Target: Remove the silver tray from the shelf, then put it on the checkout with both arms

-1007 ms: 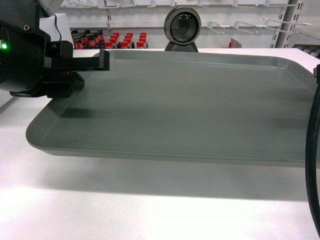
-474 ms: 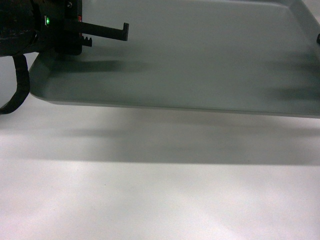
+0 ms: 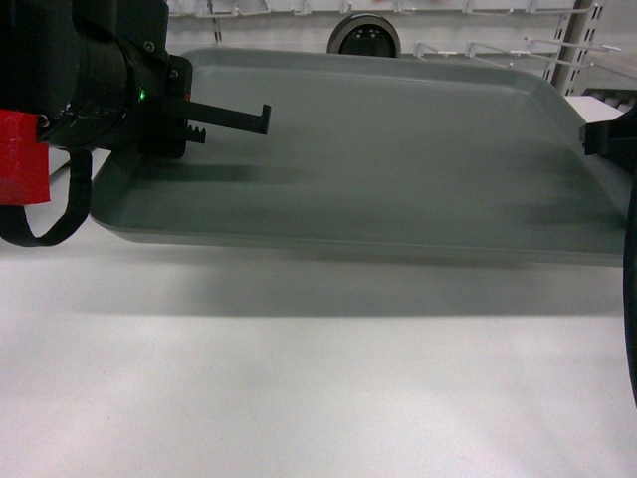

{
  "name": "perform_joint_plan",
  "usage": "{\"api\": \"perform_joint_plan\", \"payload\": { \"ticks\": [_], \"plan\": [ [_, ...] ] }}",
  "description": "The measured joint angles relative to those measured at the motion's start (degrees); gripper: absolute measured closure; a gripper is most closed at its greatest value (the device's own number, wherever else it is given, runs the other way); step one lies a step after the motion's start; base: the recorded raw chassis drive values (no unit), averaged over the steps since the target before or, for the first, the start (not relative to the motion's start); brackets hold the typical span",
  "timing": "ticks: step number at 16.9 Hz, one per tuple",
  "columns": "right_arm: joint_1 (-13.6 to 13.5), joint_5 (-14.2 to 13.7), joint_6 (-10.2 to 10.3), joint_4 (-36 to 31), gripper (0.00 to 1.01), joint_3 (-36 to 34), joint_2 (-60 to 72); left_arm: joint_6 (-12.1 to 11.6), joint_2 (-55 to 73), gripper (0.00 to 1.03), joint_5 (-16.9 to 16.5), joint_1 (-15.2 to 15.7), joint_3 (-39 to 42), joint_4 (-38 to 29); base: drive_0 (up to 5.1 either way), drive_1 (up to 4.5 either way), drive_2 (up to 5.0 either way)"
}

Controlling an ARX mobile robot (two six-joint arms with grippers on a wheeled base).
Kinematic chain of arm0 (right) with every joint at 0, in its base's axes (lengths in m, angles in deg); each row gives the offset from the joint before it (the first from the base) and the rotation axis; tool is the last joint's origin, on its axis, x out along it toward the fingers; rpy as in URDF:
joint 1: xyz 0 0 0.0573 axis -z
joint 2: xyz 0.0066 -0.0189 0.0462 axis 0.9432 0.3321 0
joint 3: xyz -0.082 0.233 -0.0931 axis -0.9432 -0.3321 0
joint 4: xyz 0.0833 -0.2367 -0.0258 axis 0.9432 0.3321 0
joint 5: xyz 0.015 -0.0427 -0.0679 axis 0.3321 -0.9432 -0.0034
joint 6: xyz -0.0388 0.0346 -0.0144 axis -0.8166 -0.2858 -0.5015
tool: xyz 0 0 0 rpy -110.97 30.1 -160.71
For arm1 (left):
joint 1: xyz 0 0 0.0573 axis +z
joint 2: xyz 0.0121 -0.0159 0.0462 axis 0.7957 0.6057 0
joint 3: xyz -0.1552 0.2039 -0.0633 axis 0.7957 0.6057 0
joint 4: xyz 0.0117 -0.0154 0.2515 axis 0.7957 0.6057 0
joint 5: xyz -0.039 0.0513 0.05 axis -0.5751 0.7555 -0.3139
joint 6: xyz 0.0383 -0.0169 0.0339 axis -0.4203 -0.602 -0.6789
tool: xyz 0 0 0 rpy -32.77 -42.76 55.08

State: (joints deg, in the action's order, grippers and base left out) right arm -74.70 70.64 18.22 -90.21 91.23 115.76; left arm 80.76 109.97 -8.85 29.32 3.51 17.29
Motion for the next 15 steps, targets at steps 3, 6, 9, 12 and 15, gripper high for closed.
{"api": "perform_joint_plan", "payload": {
  "ticks": [3,6,9,12,15],
  "plan": [
    [-0.1,0.3,-2.3,2.6,0.99,3.8,4.3,2.1,3.1,0.99,-0.2,0.7,-1.9,3.1,0.0,0.00,0.0],
    [-0.5,0.1,-4.1,4.2,0.99,7.1,8.8,4.6,6.1,0.99,-0.4,1.4,-3.1,6.2,0.0,0.00,0.0],
    [-1.6,1.6,-10.1,4.5,0.99,9.8,9.8,6.2,8.2,0.99,1.6,3.1,-4.7,6.7,0.0,0.00,0.0],
    [-2.3,1.3,-11.5,7.3,0.99,11.2,11.3,7.4,8.5,0.99,2.5,4.3,-4.8,6.4,0.0,0.00,0.0],
    [-0.3,-0.2,-10.4,8.4,0.99,10.4,11.3,6.9,9.9,0.99,0.7,3.2,-5.0,3.3,0.0,0.00,0.0]
  ]
}}
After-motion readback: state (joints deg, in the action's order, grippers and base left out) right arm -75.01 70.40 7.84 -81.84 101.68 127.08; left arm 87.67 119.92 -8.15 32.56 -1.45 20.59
